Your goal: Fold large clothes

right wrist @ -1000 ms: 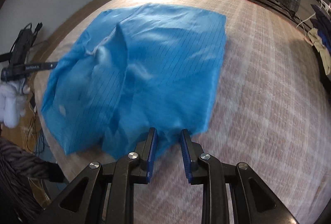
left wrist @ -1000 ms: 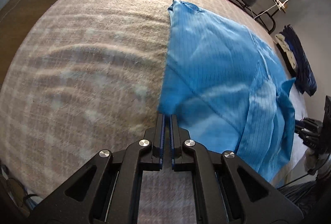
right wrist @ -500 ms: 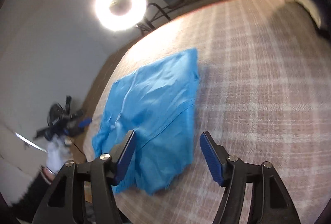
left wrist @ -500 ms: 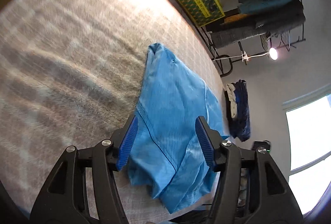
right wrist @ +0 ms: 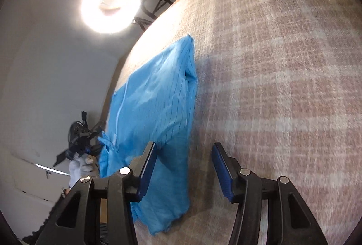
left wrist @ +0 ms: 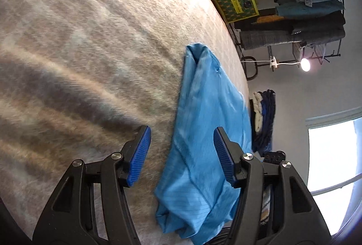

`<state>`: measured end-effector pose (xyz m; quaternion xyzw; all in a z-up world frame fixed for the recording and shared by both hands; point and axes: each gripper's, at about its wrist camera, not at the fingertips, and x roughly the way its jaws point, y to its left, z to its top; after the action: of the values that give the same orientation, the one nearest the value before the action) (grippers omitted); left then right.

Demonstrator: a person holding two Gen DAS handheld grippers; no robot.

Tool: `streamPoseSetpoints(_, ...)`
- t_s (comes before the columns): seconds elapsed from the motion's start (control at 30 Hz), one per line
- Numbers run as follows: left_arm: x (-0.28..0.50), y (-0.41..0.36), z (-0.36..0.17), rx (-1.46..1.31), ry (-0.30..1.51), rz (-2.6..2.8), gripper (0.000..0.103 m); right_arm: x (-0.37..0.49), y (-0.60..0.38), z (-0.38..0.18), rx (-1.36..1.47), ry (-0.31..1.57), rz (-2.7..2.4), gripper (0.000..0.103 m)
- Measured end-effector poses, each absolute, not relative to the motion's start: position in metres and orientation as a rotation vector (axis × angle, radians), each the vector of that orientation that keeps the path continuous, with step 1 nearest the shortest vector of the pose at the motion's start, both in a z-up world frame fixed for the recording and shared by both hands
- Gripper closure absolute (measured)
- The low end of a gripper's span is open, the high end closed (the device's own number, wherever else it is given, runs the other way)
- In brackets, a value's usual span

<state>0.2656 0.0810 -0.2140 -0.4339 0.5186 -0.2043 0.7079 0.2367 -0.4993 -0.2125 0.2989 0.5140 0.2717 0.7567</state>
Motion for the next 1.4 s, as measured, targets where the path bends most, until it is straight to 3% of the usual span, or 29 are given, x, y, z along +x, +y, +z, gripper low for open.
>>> streamPoseSetpoints(0.2, 0.279, 0.063, -0.213, -0.899, 1.178, -0.513, 0.045, 0.253, -0.500, -0.222, 0.724, 1.116, 0.617, 0.059)
streamPoseSetpoints(0.33, 0.289, 0.056, -0.215, -0.885, 1.192, -0.520, 0.061, 0.269, -0.493, -0.227, 0.781, 1.113, 0.643, 0.062)
streamPoseSetpoints(0.43, 0.294, 0.053, -0.217, -0.899, 1.194, -0.537, 0.061, 0.280, -0.480, -0.231, 0.773, 1.132, 0.687, 0.069)
streamPoseSetpoints(1.17, 0.296, 0.030, -0.206, -0.787, 1.210, -0.525, 0.065, 0.276, -0.428, -0.222, 0.663, 1.142, 0.719, 0.076)
streamPoseSetpoints(1.3, 0.297, 0.030, -0.211, -0.869, 1.203, -0.516, 0.058, 0.276, -0.438, -0.226, 0.701, 1.147, 0.712, 0.076)
streamPoseSetpoints(1.4, 0.299, 0.018, -0.206, -0.804, 1.193, -0.513, 0.058, 0.278, -0.435, -0.227, 0.711, 1.145, 0.706, 0.076)
